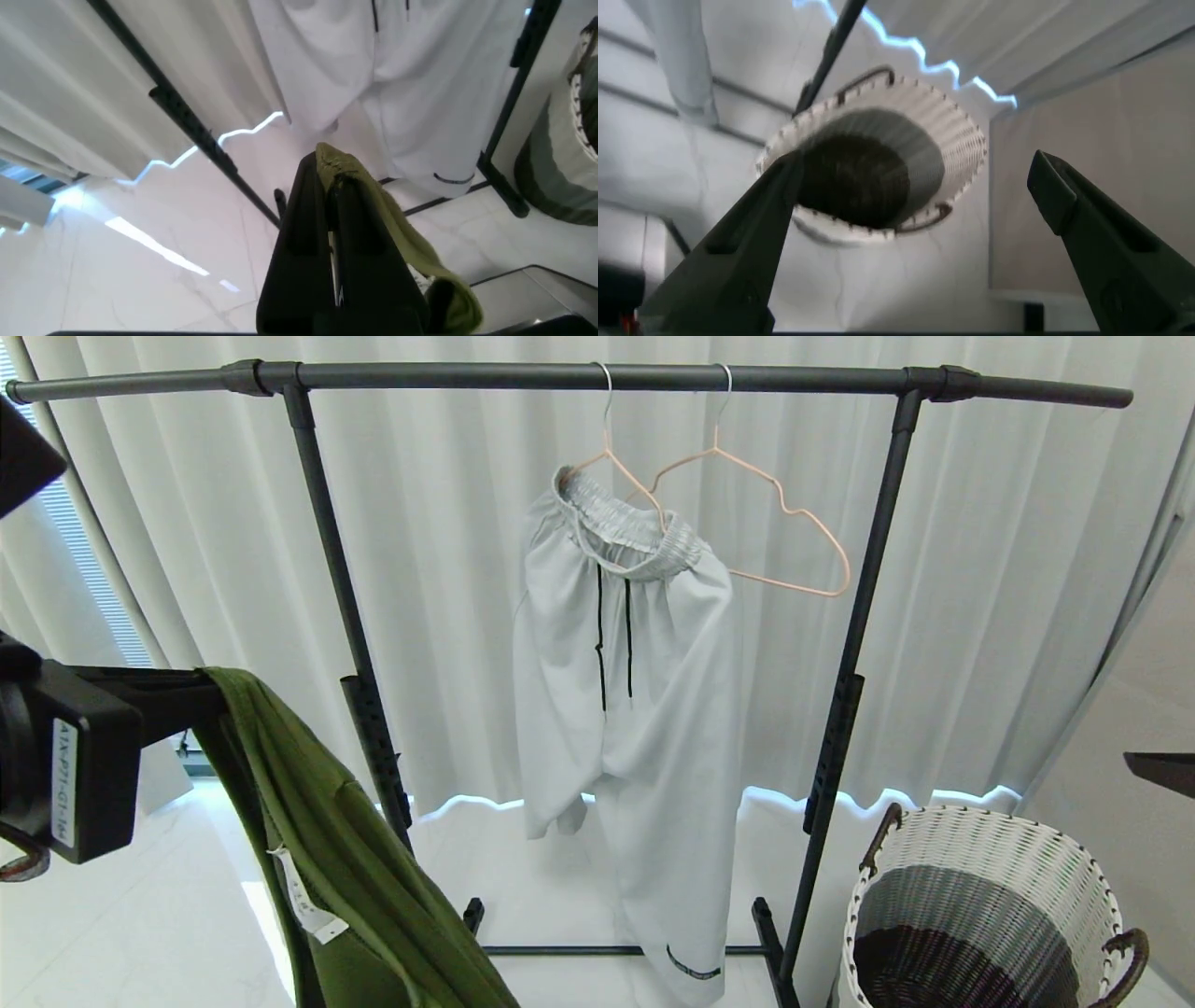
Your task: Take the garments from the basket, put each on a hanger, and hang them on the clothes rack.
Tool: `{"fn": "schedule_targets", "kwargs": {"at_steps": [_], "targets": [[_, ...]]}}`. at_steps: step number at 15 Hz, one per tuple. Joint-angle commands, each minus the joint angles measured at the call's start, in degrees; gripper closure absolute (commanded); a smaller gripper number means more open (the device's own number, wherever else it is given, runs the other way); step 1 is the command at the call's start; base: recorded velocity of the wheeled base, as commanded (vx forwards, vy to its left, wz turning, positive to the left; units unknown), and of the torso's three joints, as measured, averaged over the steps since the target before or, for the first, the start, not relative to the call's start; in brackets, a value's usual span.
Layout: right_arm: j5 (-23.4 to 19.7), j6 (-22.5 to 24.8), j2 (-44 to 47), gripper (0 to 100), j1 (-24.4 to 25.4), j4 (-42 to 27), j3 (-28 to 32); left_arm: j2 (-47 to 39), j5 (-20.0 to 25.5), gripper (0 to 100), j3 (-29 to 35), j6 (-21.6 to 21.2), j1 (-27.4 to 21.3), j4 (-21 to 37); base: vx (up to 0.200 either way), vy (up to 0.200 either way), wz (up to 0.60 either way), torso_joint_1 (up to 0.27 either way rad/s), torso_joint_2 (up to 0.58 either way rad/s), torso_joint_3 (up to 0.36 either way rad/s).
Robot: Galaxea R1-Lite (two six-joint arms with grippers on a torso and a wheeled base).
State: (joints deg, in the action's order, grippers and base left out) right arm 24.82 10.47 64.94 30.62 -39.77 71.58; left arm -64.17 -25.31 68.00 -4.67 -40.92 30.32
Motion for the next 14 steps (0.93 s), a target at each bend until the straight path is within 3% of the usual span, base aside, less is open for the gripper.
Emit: {"fn": "schedule_targets", "kwargs": {"at_steps": [1,4,14], "targets": [[-0.1,0.0,-0.3,0,-0.9,2.8,-2.5,1.0,0.0,100,-0.8,0.0,0.1,0.0,0.0,0.0,0.0,0.0,0.0,0.0],[-0.5,-0.2,-0.3,0,-1.4,5.1,-3.6,0.9,0.0,100,-0.9,0.0,0.1,0.0,0.0,0.0,0.0,0.029,-0.12,-0.109],[-2.7,-0.7,-0.3,0,-2.9,7.9,-3.6,1.3,0.0,100,-1.9,0.0,0.1,-0.7,0.0,0.0,0.0,0.126,-0.43,-0.308]]}}
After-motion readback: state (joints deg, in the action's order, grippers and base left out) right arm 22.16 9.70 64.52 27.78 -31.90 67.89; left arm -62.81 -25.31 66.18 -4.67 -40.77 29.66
